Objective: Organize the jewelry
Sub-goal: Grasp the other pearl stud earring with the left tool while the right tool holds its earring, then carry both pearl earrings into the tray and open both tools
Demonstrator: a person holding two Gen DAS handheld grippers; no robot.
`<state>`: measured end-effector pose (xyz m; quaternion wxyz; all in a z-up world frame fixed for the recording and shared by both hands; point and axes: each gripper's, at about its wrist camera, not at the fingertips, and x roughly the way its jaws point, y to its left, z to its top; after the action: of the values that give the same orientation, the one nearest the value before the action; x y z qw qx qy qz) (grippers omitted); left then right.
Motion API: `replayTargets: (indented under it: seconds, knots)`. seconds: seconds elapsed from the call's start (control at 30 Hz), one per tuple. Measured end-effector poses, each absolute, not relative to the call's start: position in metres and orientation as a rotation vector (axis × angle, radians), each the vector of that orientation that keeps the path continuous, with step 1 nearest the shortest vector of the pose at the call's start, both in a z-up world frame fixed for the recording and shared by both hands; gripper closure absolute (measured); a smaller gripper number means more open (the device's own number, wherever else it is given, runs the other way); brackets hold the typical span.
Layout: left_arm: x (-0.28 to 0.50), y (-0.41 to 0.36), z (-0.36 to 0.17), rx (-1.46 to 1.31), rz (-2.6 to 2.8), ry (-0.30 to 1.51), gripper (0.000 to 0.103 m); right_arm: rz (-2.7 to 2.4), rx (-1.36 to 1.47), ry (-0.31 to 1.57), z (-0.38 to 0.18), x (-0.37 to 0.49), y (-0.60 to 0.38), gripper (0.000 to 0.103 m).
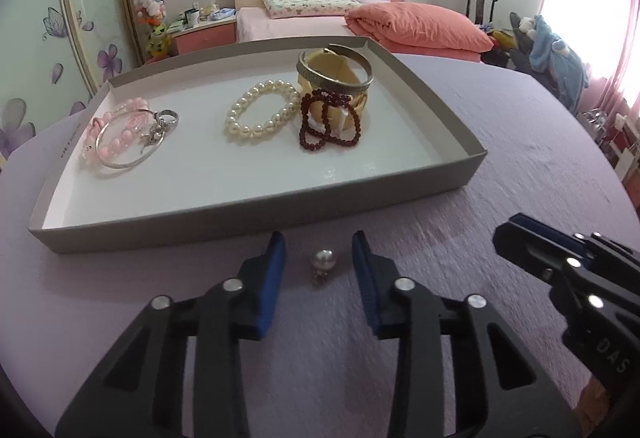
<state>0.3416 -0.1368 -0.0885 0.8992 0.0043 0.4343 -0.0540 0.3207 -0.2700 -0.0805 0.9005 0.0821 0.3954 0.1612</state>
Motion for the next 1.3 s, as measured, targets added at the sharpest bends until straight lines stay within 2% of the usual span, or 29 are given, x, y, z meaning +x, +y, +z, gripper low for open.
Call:
replayTargets:
  seconds: [0.07, 0.13, 0.77, 1.3]
  knots:
    - [0.343, -0.138, -0.089, 0.017, -0.104, 0.9, 0.078, 0.331, 0.175, 0.818, -0.08, 0.322, -0.271, 0.086]
    - [0.343, -0.137, -0.088, 0.012, -0.105, 0.901, 0.089, 0.328, 0.178, 0.818, -0.08, 0.322, -0.272, 0.086]
    - [0.31, -0.083, -0.072, -0.038, -0.046, 0.821, 0.089, 0.369, 0.136, 0.768, -0.066, 0.309, -0.243, 0.086]
    - [0.257, -0.029, -0.018, -0.106, 0.034, 0.635, 0.089, 0.39, 0.115, 0.687, -0.044, 0.292, -0.212, 0.086]
